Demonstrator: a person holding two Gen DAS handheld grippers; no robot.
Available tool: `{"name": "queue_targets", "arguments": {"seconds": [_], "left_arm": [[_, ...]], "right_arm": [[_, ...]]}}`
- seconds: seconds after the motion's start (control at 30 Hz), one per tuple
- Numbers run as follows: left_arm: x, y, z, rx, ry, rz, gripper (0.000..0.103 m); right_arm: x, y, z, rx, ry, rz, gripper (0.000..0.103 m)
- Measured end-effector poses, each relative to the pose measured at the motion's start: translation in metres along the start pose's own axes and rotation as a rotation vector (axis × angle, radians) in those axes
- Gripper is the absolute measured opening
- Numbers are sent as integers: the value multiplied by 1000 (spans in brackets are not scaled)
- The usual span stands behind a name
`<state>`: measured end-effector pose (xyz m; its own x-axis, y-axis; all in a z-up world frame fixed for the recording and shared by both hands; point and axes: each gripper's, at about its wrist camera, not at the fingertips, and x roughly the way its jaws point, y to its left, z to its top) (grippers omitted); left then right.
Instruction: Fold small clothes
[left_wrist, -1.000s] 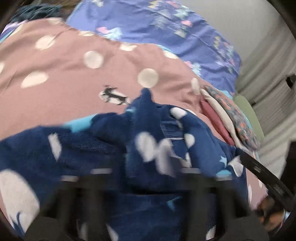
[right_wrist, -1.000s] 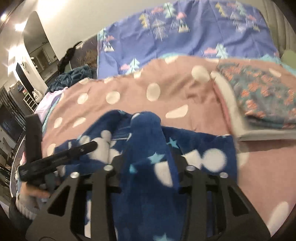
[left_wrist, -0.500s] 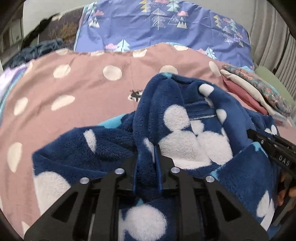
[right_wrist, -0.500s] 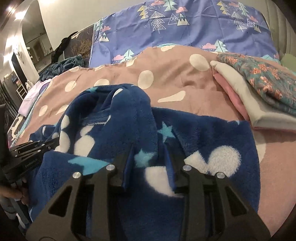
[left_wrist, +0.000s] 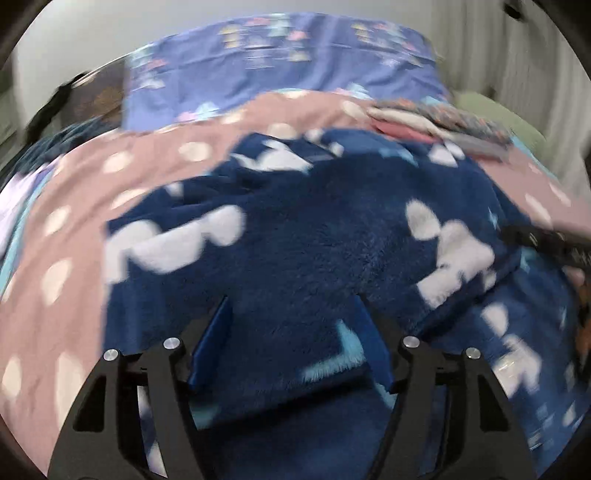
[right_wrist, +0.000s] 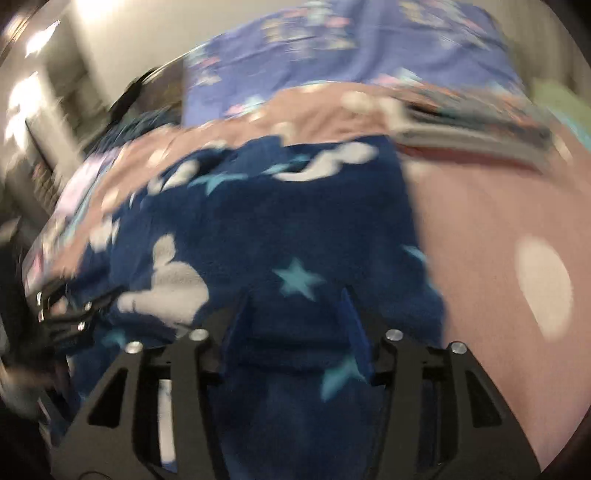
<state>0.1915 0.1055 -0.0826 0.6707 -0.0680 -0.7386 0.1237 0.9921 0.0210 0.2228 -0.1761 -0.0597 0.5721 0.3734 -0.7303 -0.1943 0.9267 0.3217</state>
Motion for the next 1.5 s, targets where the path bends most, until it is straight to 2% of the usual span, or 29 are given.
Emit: {"name": "queue_targets", "arguments": {"seconds": [0.07,0.13,0.2,0.27,0.33,0.4,0.47,0.53,0.7,0.73,0.8,0.87,0.9,0.97,1.03,1.1,1.13,1.17,1.2,1.23,1.27,1.3,1.43,1.5], "left_arm": [[-29,1,-7,-19,-55,-40,69],[-62,5,-27,1,-101,-21,75],[-84,8,-51,10,-112,-5,79],[-99,13,-75,-15,-96,7,83],[-108,25,-101,-64,-52,33,83],[-121,35,-125,-112,-35,64,83],[-134,44,-143,-164,-33,73,83],[-150,55,-161,-214,-32,67,83],[-165,55,-193,-211,4,100,84],[-167,56,-199,-219,8,93,84],[-169,56,-208,-251,18,58,84],[-169,54,-215,-274,34,13,84],[-170,52,-219,-278,33,-6,84],[-172,49,-227,-290,32,-55,84],[-175,48,-236,-311,22,-93,84],[-179,46,-242,-321,9,-115,84],[-180,45,-244,-327,6,-123,84],[-181,44,-245,-331,4,-130,84],[-182,43,-247,-332,3,-136,84],[-183,43,-247,-330,4,-136,84],[-184,42,-248,-328,6,-136,84],[-186,41,-248,-328,7,-138,84],[-194,42,-255,-333,5,-163,84],[-195,42,-258,-328,8,-174,84]], "right_arm": [[-23,-2,-13,14,6,53,50],[-50,-5,-33,-37,-3,65,52],[-77,-15,-59,-65,-6,81,53],[-93,-24,-80,-30,30,146,48],[-109,-27,-100,5,79,227,34],[-123,-14,-116,-36,112,296,28],[-131,2,-131,-94,149,350,17],[-138,21,-152,-171,197,400,14],[-146,73,-222,-381,321,508,13],[-146,80,-232,-404,324,508,13],[-153,90,-245,-451,268,482,13],[-156,81,-238,-359,294,539,13],[-157,73,-235,-298,313,583,14],[-161,55,-227,-195,331,669,23],[-163,43,-225,-119,335,743,55],[-162,42,-224,-52,362,835,57],[-160,47,-225,-49,368,838,57],[-156,54,-226,-68,375,808,54],[-150,62,-227,-87,383,773,47],[-145,66,-231,-95,392,743,24],[-140,71,-233,-91,410,727,7],[-139,73,-233,-76,423,723,6],[-178,60,-217,-97,282,729,5],[-188,49,-213,-112,270,699,1]]}}
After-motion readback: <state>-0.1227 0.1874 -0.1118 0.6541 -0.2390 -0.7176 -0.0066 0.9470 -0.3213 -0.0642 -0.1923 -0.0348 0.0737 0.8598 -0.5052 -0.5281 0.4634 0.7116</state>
